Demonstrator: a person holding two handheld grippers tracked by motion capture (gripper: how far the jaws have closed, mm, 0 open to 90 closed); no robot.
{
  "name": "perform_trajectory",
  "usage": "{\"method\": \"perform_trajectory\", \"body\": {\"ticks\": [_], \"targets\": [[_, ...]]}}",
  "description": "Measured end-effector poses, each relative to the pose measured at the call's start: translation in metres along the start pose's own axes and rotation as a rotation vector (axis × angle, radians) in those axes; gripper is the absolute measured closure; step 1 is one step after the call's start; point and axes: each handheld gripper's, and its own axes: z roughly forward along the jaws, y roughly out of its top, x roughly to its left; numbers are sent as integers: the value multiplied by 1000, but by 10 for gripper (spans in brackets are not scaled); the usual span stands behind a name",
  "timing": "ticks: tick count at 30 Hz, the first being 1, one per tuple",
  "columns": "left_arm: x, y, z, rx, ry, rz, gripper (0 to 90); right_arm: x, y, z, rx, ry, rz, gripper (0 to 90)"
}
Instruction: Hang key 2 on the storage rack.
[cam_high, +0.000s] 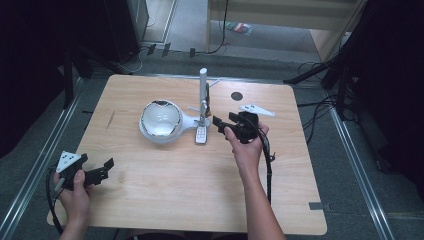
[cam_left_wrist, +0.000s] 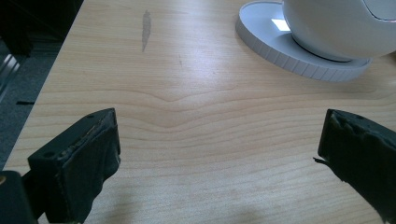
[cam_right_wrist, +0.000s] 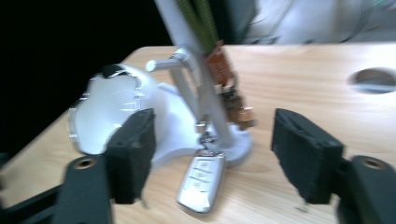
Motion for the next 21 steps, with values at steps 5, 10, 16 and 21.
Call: {"method": "perform_trajectory", "body": {"ticks": [5, 10, 16, 21], "targets": [[0, 0, 0, -1, 2, 10, 0, 0, 1, -16, -7, -50, -10, 100], [0, 0, 0, -2, 3, 11, 0, 2, -1, -24, -11, -93, -35, 28], [-1, 0, 0, -1, 5, 14, 0, 1, -4, -32, -19, -118, -58, 0], [-1, 0, 0, -1, 6, 15, 0, 1, -9, -37, -16, -143, -94, 0]]}}
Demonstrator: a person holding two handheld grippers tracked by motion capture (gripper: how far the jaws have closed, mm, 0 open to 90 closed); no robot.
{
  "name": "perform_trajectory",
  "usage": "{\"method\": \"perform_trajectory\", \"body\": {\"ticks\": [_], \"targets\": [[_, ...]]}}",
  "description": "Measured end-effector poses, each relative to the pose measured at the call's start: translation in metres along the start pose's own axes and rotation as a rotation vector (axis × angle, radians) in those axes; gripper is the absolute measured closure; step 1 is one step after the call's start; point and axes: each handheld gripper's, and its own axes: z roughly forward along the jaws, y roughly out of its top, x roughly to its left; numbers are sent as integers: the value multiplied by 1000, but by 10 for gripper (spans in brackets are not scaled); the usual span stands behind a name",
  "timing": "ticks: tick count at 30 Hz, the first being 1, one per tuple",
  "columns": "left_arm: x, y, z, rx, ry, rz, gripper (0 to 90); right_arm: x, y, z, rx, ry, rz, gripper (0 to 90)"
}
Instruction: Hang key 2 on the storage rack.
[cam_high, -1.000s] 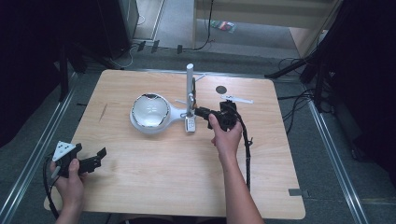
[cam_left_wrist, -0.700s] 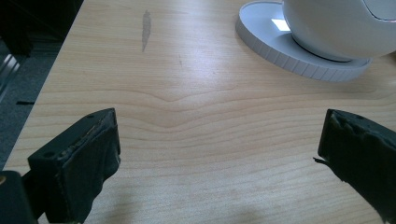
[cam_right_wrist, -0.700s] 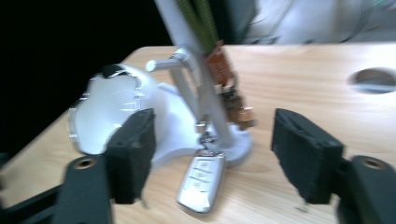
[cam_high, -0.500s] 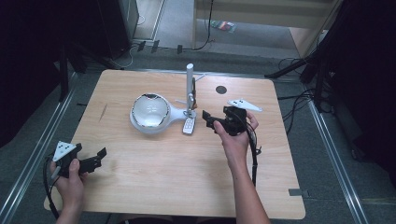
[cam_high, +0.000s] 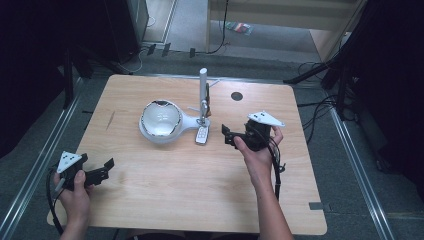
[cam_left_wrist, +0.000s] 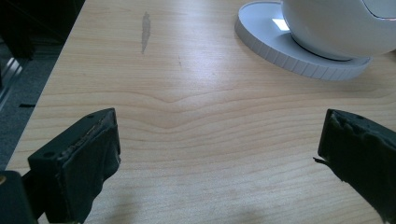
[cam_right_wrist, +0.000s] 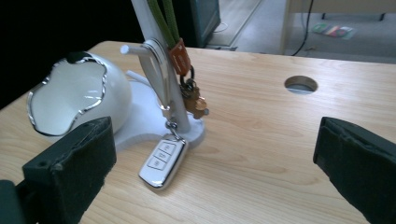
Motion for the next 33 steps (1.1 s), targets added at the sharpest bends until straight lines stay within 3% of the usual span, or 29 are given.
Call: {"method": "perform_trajectory", "body": {"ticks": [9, 33], "targets": [[-1, 0, 0, 2, 3, 3, 0, -2, -10, -14, 4, -52, -41, 0], [-1, 0, 0, -7, 4, 4, 0, -39, -44, -43, 47, -132, -27, 0]]}}
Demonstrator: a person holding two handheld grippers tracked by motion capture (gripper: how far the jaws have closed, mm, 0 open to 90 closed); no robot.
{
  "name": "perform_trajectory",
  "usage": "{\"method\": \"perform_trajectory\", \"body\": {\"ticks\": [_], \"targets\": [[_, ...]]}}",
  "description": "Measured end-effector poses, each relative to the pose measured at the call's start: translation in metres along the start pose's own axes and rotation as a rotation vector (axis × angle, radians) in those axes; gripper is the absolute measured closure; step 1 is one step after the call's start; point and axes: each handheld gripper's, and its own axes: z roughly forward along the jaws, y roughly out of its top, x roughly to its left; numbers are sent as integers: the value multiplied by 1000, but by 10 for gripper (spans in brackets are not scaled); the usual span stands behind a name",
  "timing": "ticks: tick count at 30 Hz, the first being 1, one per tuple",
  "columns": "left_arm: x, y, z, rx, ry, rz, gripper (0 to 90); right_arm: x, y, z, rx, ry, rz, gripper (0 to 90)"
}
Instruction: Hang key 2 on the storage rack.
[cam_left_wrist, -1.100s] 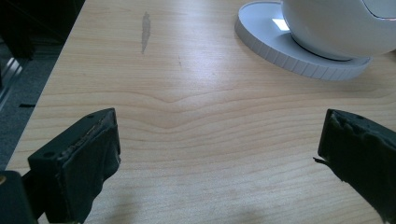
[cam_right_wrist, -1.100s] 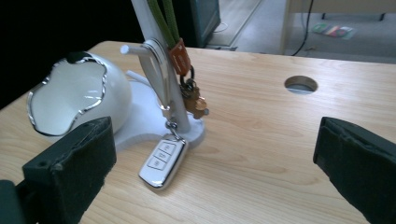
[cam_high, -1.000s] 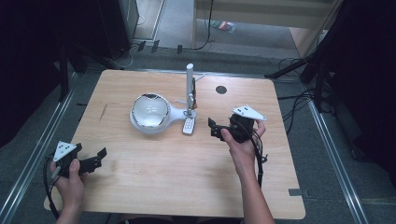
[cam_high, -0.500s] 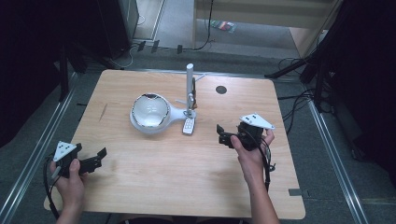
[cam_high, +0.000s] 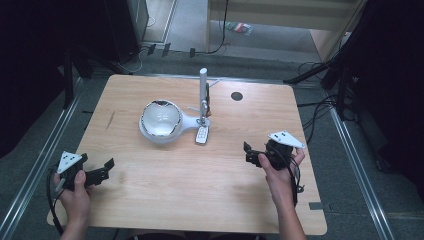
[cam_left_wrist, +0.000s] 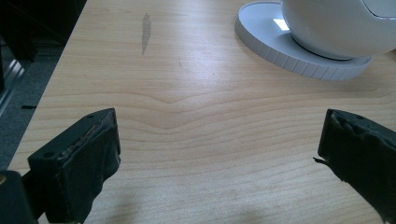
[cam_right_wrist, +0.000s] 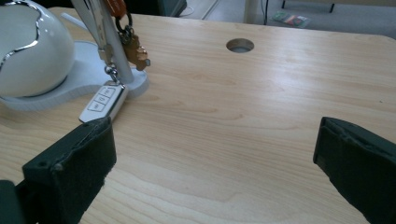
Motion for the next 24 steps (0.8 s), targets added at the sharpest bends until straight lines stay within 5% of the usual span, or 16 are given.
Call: {"method": "perform_trajectory", "body": {"ticks": [24], "targets": [[0, 0, -1, -7, -1, -4, 0, -48, -45, -26, 24, -74, 67, 0]]}}
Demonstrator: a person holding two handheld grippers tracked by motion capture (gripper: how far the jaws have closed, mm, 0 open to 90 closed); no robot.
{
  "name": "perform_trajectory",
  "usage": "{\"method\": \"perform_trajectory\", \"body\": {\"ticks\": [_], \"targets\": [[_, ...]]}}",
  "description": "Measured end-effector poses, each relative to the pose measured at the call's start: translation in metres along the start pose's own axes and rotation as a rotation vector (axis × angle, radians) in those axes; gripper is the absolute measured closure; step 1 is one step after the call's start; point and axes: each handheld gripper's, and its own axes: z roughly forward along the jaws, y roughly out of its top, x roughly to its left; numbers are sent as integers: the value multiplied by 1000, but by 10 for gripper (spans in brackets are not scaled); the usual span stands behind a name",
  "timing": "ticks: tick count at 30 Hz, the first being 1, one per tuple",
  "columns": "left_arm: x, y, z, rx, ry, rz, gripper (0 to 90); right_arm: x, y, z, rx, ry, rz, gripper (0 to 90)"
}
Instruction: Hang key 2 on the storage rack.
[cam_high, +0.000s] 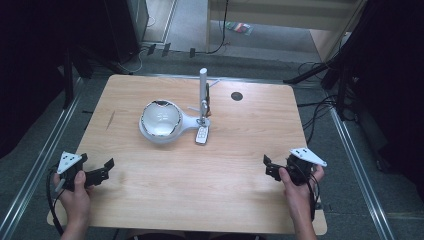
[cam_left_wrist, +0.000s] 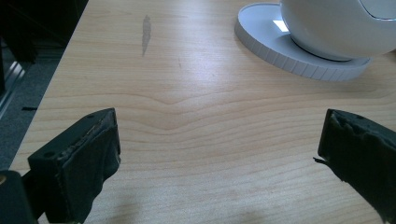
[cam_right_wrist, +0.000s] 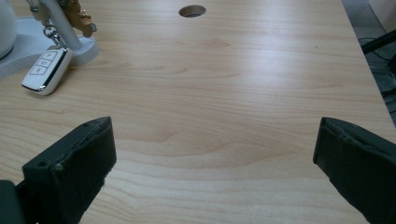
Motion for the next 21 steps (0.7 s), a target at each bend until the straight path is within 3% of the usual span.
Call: {"method": "perform_trajectory", "body": {"ticks": [12, 21], "targets": [[0, 0, -1, -4, 1, 8, 0, -36, -18, -22, 4, -56, 24, 0], [0, -1, -1, -13, 0, 12, 0, -66, -44, -38, 31, -78, 41, 0]]}}
